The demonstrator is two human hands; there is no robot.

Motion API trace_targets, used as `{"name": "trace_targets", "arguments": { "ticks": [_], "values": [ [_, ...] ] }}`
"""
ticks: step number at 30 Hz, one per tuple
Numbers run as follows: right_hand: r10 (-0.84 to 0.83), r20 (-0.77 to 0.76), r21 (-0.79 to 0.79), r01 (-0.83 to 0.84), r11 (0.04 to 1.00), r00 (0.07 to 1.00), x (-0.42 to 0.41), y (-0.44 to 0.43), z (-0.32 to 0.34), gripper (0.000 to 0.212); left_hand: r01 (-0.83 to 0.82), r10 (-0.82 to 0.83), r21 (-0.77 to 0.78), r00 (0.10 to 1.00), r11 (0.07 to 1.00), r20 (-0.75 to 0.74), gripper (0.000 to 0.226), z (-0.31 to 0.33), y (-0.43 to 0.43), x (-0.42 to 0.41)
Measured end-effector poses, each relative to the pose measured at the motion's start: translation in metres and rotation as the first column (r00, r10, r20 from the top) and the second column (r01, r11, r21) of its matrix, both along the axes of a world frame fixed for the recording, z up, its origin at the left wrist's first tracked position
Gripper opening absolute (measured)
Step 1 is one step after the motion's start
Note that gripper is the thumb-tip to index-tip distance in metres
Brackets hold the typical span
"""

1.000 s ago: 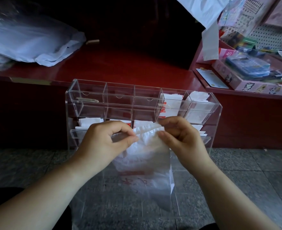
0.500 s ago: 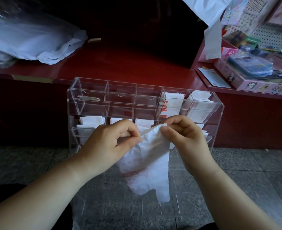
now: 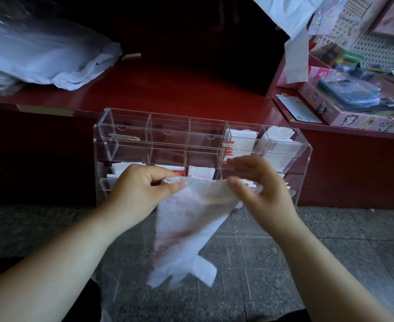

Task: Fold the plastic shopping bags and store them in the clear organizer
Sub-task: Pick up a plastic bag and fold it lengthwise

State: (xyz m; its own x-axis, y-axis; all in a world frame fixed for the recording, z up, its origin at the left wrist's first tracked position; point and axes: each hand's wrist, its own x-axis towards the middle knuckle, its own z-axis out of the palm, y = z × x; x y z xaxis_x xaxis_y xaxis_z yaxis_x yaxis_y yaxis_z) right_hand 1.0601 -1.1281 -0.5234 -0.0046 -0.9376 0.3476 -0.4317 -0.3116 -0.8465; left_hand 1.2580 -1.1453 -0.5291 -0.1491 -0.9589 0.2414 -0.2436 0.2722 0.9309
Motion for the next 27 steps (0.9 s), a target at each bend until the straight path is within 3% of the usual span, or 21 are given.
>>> {"name": "trace_targets", "arguments": {
  "ticks": [2,4,7,11,13,15,18,21,23,27],
  "values": [
    [-0.004,-0.38,-0.144,-0.055,0.988,0.925,0.001,0.001,-0.002,0.028,0.044,-0.044,0.01,0.998,0.999,0.053,0.024,-0.001,0.004,-0.004],
    [0.017,-0.471,-0.168,-0.109,0.98,0.882,0.005,0.001,-0.006,0.029,0.092,-0.094,0.026,0.99,0.995,0.102,0.021,-0.002,0.006,-0.006],
    [0.064,-0.4,-0.063,-0.097,0.993,0.914,0.007,0.0,-0.008,0.022,0.113,-0.116,0.036,0.991,0.993,0.069,0.047,-0.004,0.004,-0.003],
    [0.042,-0.313,-0.06,-0.064,0.996,0.949,-0.001,-0.002,-0.004,0.018,0.008,0.024,0.126,0.968,0.992,-0.249,0.02,-0.001,-0.001,-0.002],
    [0.042,-0.243,-0.007,-0.045,0.999,0.969,-0.005,-0.001,-0.002,0.007,-0.027,0.072,0.145,0.946,0.989,-0.316,0.018,0.001,-0.005,0.002],
    [0.044,-0.167,0.029,-0.04,0.999,0.985,-0.006,0.0,0.0,0.013,0.01,0.013,0.088,0.965,0.996,-0.262,0.011,0.001,-0.004,0.006],
    [0.062,-0.122,0.057,-0.055,0.997,0.991,-0.002,0.001,0.001,0.03,0.156,-0.147,0.083,0.983,0.984,-0.108,0.052,-0.005,0.002,0.001],
    [0.114,-0.139,0.116,-0.099,0.988,0.984,0.001,0.001,-0.002,0.027,0.056,-0.055,0.058,0.998,0.997,-0.014,0.024,-0.013,0.004,-0.013],
    [0.166,-0.235,0.157,-0.131,0.979,0.958,0.0,0.001,-0.002,0.013,0.042,-0.043,0.073,0.999,0.996,0.01,0.027,-0.016,0.006,-0.02],
    [0.192,-0.355,0.105,-0.165,0.981,0.915,0.005,0.001,-0.005,0.038,0.152,-0.159,0.178,0.987,0.972,0.028,0.023,-0.02,0.008,-0.027]
  ]
}}
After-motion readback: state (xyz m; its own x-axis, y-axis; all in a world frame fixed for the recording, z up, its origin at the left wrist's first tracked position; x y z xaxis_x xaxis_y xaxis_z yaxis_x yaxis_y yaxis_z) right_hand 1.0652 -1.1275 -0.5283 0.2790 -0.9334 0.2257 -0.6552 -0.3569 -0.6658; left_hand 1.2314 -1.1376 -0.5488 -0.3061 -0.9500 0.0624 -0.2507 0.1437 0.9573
